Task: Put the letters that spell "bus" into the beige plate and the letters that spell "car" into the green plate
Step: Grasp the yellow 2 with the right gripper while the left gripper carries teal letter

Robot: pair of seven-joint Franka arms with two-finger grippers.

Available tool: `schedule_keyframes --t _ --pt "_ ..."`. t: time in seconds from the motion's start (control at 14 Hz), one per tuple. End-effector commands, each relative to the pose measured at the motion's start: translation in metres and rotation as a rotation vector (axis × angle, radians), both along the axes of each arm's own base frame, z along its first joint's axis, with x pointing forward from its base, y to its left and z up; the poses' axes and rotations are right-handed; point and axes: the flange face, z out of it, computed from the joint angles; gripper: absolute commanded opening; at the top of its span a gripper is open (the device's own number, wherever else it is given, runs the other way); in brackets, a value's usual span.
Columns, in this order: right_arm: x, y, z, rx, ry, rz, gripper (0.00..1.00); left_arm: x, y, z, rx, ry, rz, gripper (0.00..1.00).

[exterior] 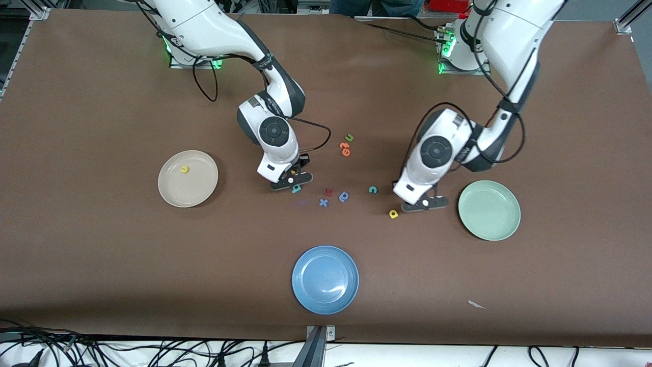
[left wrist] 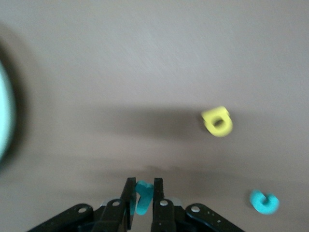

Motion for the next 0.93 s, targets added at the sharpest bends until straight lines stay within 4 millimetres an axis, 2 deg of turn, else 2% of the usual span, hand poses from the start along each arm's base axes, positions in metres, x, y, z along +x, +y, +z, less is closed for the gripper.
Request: schedule_keyframes --t 0.0,0.07,0.29,0.36,0.5,0.57,0.64,0.71,0.79,0.86 --pt "0.017 -0.014 0.026 -0.006 -0.017 -0.043 0.13 0.027 0.051 0.015 0.012 -0.017 -0.071 0.05" --pt "0.023 -0.022 0.038 -0.023 -0.01 -0.056 0.13 0.037 0.073 0.017 0.009 -0.022 -0.083 0.05" --pt "0.044 -0.073 0.077 -0.091 0.021 -0.079 0.13 0.053 0.142 0.019 0.004 -0.019 -0.129 0.05" --pt "0.05 -0.092 0.081 -0.122 0.042 -0.104 0.13 0.055 0.162 0.015 0.016 -0.011 -0.174 0.05" --pt "0.057 -0.133 0.091 -0.169 0.091 -0.114 0.13 0.055 0.194 0.007 0.05 0.005 -0.231 0.06" --pt "0.063 -0.159 0.095 -0.185 0.11 -0.106 0.14 0.055 0.198 -0.001 0.072 0.017 -0.282 0.11" --pt "0.068 -0.183 0.094 -0.194 0.124 -0.089 0.14 0.055 0.205 -0.007 0.092 0.027 -0.324 0.27" --pt "0.071 -0.206 0.09 -0.206 0.139 -0.085 0.14 0.055 0.21 -0.013 0.108 0.035 -0.375 0.78" --pt "0.072 -0.23 0.08 -0.216 0.156 -0.077 0.15 0.056 0.21 -0.011 0.11 0.033 -0.394 1.0" --pt "0.074 -0.255 0.069 -0.22 0.171 -0.055 0.16 0.06 0.207 -0.002 0.099 0.015 -0.374 1.0"
